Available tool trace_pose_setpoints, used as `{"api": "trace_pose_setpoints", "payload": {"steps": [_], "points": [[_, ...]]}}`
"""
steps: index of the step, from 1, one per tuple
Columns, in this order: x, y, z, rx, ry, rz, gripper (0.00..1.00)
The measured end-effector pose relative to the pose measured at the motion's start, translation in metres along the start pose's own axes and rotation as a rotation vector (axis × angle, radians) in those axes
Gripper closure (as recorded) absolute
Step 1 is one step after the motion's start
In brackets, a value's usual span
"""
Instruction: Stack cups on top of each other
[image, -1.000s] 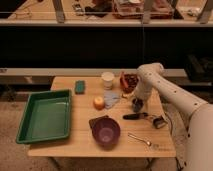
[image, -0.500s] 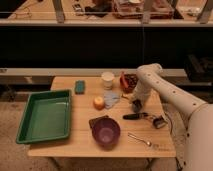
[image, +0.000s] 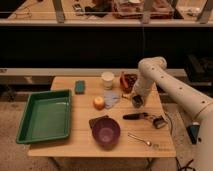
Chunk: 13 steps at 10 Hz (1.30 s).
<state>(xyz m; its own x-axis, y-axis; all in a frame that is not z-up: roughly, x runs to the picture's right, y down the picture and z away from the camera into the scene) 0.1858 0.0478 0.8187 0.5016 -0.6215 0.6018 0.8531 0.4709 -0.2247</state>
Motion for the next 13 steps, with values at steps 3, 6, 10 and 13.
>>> {"api": "trace_pose_setpoints", "payload": {"steps": [3, 6, 10, 13], "points": [[-0.014, -0.042, -0.064, 0.065, 0.041, -0.058, 1.00], [-0.029, -0.110, -0.106, 0.202, 0.088, -0.137, 1.00], [-0.016, -0.188, -0.110, 0.330, 0.137, -0.178, 1.00], [0.032, -0.212, -0.106, 0.381, 0.157, -0.089, 1.00]]}}
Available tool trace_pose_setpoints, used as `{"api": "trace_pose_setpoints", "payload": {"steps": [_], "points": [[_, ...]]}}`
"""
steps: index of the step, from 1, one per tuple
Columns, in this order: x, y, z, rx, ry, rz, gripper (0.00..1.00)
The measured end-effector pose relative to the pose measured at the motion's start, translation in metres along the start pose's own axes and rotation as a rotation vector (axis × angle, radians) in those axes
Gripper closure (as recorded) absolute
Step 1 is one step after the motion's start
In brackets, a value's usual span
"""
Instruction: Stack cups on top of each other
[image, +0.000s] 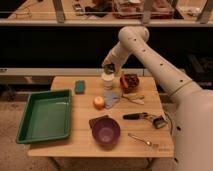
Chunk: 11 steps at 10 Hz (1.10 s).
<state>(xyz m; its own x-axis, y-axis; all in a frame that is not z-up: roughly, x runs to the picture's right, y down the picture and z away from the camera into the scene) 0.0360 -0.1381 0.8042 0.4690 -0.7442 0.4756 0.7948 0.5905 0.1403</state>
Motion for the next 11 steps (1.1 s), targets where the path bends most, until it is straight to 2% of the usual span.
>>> {"api": "trace_pose_setpoints", "payload": {"steps": [1, 2, 4, 5, 8, 11], "points": [[0.016, -0.001, 0.010, 0.008, 0.007, 0.050, 1.00], [0.036, 0.002, 0.025, 0.017, 0.006, 0.140, 0.93], [0.053, 0.017, 0.045, 0.015, -0.014, 0.222, 0.79], [0.053, 0.020, 0.055, 0.013, -0.035, 0.225, 0.78], [0.048, 0.026, 0.069, 0.010, -0.077, 0.223, 0.78], [0.040, 0.030, 0.080, -0.009, -0.092, 0.211, 0.78]]}}
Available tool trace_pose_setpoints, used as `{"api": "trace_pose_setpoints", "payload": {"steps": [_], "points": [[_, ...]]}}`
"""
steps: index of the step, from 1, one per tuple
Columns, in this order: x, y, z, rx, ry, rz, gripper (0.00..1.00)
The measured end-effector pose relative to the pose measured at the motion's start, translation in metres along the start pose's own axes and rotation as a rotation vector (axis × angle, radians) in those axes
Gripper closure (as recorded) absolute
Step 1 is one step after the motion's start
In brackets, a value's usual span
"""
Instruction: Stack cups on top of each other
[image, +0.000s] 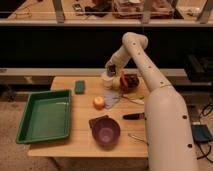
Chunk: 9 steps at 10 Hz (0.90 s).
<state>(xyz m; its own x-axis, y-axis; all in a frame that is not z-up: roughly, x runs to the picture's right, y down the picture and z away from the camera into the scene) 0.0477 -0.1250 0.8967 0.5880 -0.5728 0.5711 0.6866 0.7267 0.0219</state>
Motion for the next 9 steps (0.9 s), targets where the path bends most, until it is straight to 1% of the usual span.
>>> {"api": "trace_pose_setpoints", "payload": {"steps": [1, 3, 5, 6, 8, 9], "points": [[-0.003, 0.002, 0.007, -0.011, -0.005, -0.006, 0.78], [-0.006, 0.003, 0.015, -0.022, -0.007, -0.014, 0.78], [-0.007, 0.001, 0.016, -0.023, 0.005, -0.020, 0.78], [-0.008, -0.001, 0.017, -0.026, 0.011, -0.021, 0.75], [-0.008, -0.002, 0.021, -0.038, 0.026, -0.022, 0.53], [-0.007, -0.002, 0.023, -0.045, 0.034, -0.021, 0.46]]}}
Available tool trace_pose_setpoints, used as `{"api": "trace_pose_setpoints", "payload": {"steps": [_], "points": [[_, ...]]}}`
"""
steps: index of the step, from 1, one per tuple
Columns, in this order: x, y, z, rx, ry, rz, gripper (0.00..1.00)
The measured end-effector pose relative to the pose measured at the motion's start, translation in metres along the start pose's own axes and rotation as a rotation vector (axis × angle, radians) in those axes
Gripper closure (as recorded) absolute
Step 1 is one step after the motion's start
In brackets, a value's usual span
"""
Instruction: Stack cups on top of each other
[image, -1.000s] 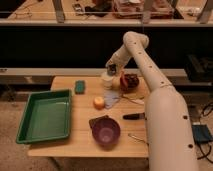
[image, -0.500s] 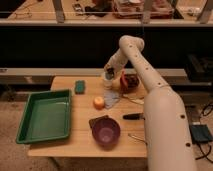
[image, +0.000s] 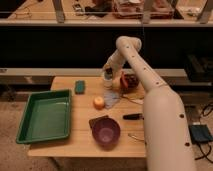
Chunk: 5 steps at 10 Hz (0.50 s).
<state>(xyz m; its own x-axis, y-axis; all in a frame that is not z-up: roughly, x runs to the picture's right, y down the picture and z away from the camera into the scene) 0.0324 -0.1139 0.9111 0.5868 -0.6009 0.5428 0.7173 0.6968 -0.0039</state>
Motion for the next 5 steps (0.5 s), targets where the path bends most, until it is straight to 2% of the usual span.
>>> {"api": "trace_pose_setpoints", "payload": {"steps": [2, 3, 5], "points": [[-0.0011, -0.0071, 0.0019, -0.009, 0.032, -0.002, 0.25], [-0.0013, -0.0102, -0.0005, -0.006, 0.042, -0.004, 0.21], [-0.0006, -0.0114, -0.0043, 0.008, 0.048, -0.001, 0.20]]}}
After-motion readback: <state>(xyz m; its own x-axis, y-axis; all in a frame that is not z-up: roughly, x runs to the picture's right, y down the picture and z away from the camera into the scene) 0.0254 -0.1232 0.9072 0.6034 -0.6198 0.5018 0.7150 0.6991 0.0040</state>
